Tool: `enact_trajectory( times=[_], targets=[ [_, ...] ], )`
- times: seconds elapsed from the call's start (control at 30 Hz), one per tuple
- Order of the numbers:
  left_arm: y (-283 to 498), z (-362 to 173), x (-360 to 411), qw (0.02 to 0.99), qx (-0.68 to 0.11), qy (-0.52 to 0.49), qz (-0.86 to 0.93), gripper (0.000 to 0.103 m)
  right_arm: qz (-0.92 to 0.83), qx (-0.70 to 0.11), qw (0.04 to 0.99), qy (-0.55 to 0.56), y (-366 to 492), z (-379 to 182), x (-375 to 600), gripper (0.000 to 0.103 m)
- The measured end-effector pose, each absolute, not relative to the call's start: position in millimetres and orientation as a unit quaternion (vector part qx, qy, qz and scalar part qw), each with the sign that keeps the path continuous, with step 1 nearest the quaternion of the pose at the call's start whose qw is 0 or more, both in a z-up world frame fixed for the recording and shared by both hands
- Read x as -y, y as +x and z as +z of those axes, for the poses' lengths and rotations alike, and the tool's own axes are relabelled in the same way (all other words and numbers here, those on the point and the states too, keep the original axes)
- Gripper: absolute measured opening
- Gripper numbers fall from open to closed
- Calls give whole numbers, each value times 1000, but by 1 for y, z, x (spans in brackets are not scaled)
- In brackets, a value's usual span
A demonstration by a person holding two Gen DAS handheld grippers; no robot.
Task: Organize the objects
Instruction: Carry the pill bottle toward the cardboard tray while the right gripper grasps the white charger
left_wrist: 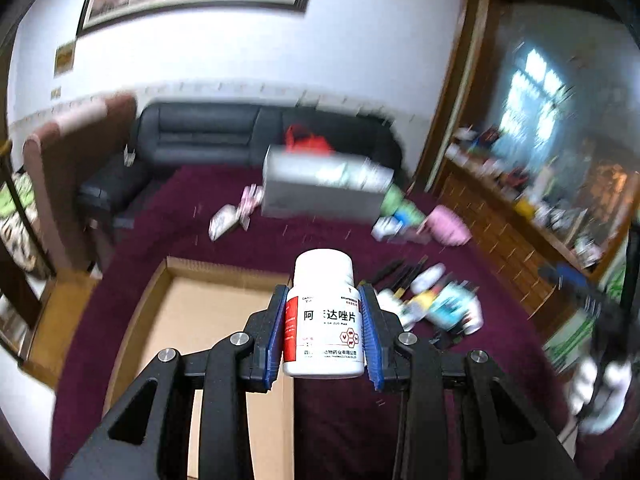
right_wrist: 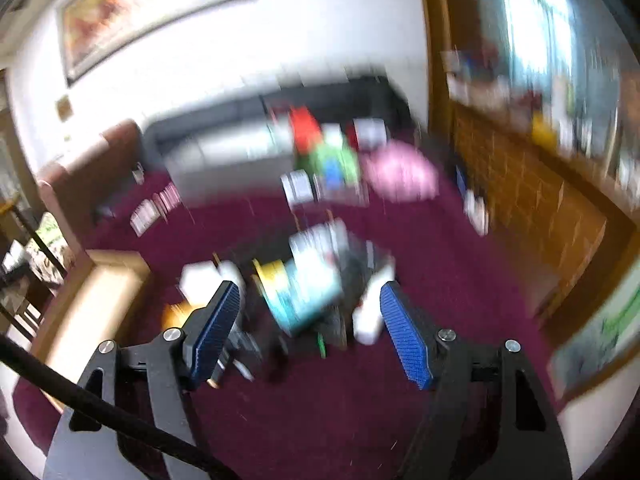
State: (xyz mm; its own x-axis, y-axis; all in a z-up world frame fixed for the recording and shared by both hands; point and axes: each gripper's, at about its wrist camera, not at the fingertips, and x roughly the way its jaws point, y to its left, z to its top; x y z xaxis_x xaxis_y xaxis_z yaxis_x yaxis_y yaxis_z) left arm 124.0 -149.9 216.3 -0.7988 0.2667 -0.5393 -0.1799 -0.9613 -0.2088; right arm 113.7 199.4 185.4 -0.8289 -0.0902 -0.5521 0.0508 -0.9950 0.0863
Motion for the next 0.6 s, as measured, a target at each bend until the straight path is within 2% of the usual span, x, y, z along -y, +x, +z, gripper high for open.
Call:
enact_trajectory(
  times=[0.1,0.2,0.3,0.37,0.43,0.5,0.6],
  targets=[
    [147,265,160,139,70,-255,954,30,-976,0,42,216,140,277,-178,74],
    [154,318,166,119,46,-219,967,30,-985,-21,43,163,161,363,-158,75],
    [143,361,169,81,17,-191,978,30,-991,-48,33,118,171,441,-136,82],
    [134,374,174,63,7,-187,980,30,-991,-58,21,116,163,470,-125,85],
    [129,367,180,62,9,-191,980,30,-985,-52,47,160,146,468,-120,86],
    [120,345,184,71,20,-207,976,30,-974,-42,64,214,125,433,-118,86],
    [106,298,188,78,35,-247,965,30,-945,-24,82,316,90,344,-122,85]
  ],
)
